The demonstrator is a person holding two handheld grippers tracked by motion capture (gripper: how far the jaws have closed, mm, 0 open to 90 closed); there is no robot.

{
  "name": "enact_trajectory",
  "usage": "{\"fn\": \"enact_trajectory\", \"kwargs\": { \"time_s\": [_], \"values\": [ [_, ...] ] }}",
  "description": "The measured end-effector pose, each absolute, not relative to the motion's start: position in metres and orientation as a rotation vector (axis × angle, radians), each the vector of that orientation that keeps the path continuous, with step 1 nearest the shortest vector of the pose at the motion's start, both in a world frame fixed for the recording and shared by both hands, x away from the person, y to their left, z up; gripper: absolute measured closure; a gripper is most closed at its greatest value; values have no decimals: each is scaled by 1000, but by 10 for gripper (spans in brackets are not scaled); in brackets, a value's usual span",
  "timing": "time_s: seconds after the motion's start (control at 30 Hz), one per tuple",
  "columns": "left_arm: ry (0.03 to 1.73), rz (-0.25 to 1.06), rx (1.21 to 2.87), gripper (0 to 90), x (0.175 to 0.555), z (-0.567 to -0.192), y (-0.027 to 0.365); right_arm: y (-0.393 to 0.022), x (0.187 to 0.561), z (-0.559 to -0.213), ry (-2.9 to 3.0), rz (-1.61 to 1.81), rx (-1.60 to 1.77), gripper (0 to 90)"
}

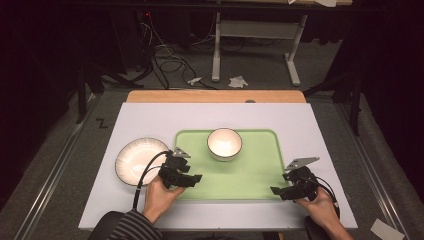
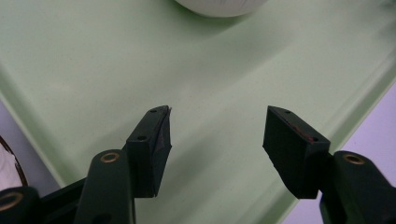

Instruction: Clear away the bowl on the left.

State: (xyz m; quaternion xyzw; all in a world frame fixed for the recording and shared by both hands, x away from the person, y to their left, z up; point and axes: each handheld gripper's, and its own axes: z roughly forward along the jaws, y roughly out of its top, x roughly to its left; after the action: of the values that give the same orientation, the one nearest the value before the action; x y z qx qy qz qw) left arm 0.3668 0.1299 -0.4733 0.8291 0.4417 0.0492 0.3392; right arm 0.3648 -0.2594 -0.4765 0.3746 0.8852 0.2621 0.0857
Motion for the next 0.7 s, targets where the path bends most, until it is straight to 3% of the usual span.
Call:
{"fn": "enact_trajectory", "kwargs": {
  "time_s": [0.7],
  "values": [
    [1188,66,2185,413,367,-478,131,-259,364,-476,2639,792,1117,311]
  ]
}}
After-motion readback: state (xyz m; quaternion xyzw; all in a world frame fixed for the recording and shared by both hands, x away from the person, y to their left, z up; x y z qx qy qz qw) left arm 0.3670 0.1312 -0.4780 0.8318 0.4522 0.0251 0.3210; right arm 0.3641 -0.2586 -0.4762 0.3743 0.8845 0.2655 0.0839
